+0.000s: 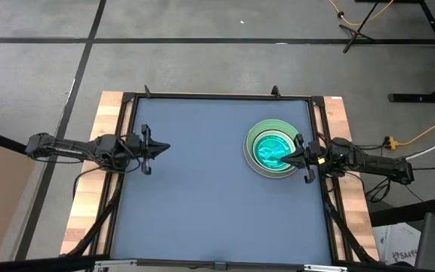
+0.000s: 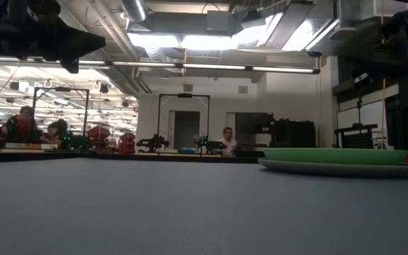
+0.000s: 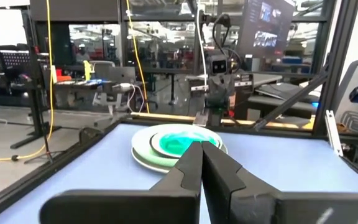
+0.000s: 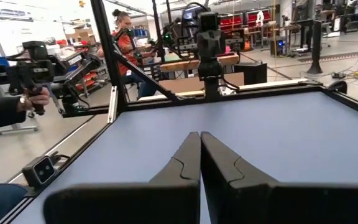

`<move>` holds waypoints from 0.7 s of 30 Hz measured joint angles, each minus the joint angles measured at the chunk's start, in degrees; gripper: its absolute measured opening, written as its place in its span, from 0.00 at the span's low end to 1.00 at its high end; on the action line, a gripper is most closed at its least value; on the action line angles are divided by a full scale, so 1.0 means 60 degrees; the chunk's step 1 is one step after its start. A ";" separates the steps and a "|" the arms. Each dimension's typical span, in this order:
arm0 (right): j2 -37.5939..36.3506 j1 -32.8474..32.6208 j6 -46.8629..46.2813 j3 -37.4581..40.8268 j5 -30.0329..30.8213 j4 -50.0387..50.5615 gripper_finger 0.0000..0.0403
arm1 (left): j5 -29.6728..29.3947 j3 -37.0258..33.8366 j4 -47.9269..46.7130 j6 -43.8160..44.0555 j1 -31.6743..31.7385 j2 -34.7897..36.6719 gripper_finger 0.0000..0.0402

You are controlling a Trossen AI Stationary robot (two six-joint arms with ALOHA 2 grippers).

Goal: Stack plastic plates
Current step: Return to Home Position

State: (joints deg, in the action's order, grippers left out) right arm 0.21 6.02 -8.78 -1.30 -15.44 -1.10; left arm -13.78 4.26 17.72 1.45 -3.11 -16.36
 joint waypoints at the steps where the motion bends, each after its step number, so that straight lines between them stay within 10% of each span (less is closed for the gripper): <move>1: 0.0000 0.0000 0.0000 0.0000 -0.0033 0.0000 0.00 | 0.0000 -0.0030 -0.0003 -0.0007 0.0000 0.0000 0.00; 21: 0.0000 0.0000 0.0015 0.0000 -0.0039 0.0022 0.00 | -0.0027 -0.0053 -0.1557 -0.0867 0.0000 0.2695 0.00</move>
State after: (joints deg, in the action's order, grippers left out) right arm 0.21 6.02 -8.69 -1.30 -15.67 -0.97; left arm -13.94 3.95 8.37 -3.75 -3.11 -0.19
